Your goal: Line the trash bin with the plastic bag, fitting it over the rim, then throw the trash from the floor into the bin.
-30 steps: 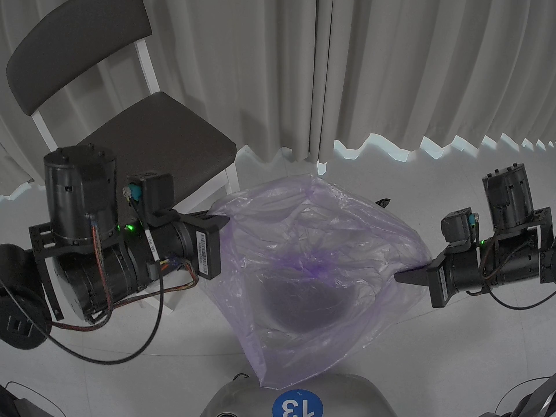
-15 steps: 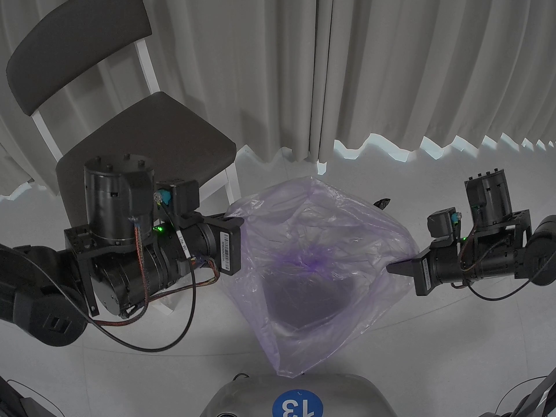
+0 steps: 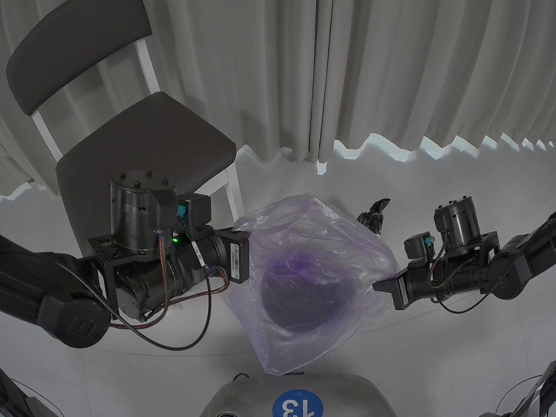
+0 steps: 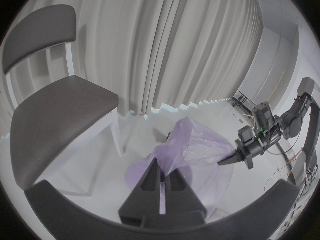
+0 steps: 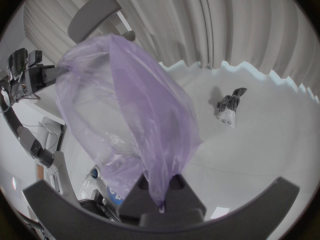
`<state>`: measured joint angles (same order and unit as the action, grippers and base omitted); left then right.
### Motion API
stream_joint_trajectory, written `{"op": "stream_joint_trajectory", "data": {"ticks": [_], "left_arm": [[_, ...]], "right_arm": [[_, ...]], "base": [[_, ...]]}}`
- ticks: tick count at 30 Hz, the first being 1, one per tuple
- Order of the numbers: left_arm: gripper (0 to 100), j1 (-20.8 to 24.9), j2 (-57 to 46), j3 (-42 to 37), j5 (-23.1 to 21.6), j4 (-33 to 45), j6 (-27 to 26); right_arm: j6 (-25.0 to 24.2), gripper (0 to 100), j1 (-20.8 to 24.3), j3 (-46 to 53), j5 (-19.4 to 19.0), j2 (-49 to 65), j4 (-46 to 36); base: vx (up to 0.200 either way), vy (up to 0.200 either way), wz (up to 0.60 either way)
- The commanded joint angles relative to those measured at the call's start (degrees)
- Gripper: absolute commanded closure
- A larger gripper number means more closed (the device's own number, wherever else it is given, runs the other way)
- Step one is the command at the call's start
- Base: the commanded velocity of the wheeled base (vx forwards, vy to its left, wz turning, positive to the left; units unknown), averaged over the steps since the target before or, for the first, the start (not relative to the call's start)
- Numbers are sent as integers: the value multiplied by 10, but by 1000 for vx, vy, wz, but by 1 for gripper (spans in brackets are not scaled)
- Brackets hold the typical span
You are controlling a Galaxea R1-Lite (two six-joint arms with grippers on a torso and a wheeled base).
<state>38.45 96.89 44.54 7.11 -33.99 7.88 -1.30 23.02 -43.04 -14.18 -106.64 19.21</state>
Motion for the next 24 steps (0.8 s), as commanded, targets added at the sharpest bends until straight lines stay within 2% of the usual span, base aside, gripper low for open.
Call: {"op": "stream_joint_trajectory", "data": {"ticks": [1,7,14,19,24], "left_arm": [[100,12,27,-3,1,-8,4],[100,17,22,-33,0,-11,5],[100,15,29,-15,-17,-16,25],[100,-14,73,22,-24,-16,24],[100,-44,110,59,-43,-17,26]], "right_arm": [[2,100,-13,37,-1,-22,13],[8,100,-29,59,-2,-26,31],[27,100,-45,52,-2,-52,33],[25,100,-54,17,-9,-83,35],[-2,100,-53,-13,-9,-117,60]], "base": [[0,0,0],[0,0,0],[0,0,0],[0,0,0],[0,0,0]]}}
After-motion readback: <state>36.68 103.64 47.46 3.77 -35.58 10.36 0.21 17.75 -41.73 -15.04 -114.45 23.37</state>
